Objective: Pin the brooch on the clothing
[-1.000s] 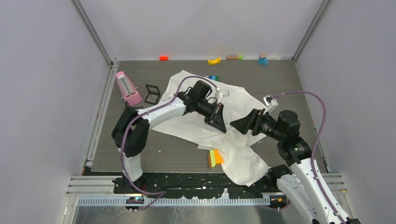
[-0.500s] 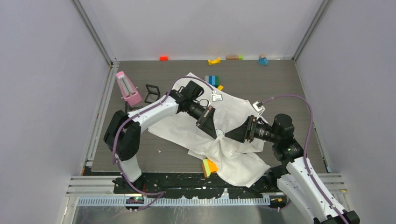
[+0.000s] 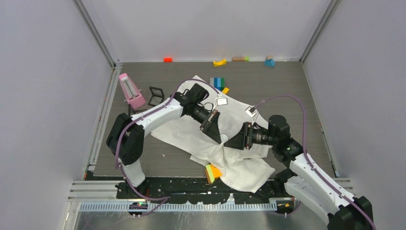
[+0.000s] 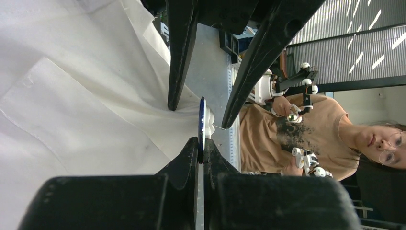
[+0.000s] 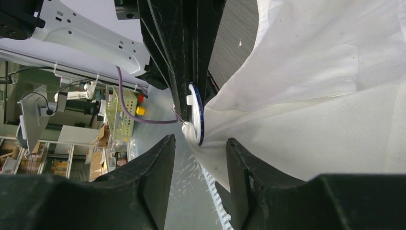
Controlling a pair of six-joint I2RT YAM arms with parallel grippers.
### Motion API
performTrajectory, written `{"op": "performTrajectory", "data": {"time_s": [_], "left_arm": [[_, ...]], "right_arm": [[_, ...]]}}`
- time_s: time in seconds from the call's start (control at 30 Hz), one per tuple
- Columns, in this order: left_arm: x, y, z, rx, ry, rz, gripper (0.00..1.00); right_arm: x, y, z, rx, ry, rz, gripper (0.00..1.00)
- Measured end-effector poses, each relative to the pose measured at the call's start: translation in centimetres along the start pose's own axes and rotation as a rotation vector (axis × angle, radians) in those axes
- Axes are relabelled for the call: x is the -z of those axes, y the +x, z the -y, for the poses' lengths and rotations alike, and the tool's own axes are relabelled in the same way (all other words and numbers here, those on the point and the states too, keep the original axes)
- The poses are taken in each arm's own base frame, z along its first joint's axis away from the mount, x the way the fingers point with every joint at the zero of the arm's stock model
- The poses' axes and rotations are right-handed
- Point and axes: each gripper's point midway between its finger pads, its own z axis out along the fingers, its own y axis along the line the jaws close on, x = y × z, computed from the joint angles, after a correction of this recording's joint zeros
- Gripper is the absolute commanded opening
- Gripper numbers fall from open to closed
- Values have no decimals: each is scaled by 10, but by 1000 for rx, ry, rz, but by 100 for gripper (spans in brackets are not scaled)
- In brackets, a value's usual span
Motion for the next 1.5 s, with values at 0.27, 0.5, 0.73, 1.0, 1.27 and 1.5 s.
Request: {"op": "performTrajectory", "data": {"time_s": [0.27, 0.5, 0.73, 1.0, 1.27, 1.5], "left_arm": [[0, 1, 2, -11, 12, -2, 0], [0, 2, 2, -20, 17, -5, 0], [-2, 11, 3, -34, 20, -32, 0], [-3, 14, 2, -49, 14, -42, 0], [-4, 18, -5, -27, -16, -53, 0], [-3, 19, -7, -18, -23, -57, 0]], "right_arm": [[-6, -1, -1, 16, -4, -9, 36], [-7, -4, -3, 26, -14, -1, 27], [-9, -1, -5, 9, -30, -21, 23], [-11, 0, -4, -16, -26, -26, 19], [-16, 5, 3, -52, -11, -56, 17], [-18, 7, 4, -60, 1, -70, 15]]}}
